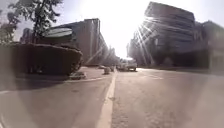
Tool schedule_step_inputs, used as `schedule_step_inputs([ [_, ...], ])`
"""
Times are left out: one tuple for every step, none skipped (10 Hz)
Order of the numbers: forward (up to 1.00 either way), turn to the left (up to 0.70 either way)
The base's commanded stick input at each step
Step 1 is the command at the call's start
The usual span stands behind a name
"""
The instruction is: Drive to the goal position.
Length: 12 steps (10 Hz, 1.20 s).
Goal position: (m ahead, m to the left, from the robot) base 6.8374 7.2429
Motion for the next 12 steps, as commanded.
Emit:
schedule_step_inputs([
  [0.70,0.14],
  [0.70,0.14],
  [0.70,0.14],
  [0.70,0.14],
  [0.70,0.07],
  [0.70,0.00],
  [0.70,0.00],
  [0.70,0.00],
  [0.70,0.00],
  [0.70,0.00],
  [0.70,0.00],
  [0.70,0.00],
])
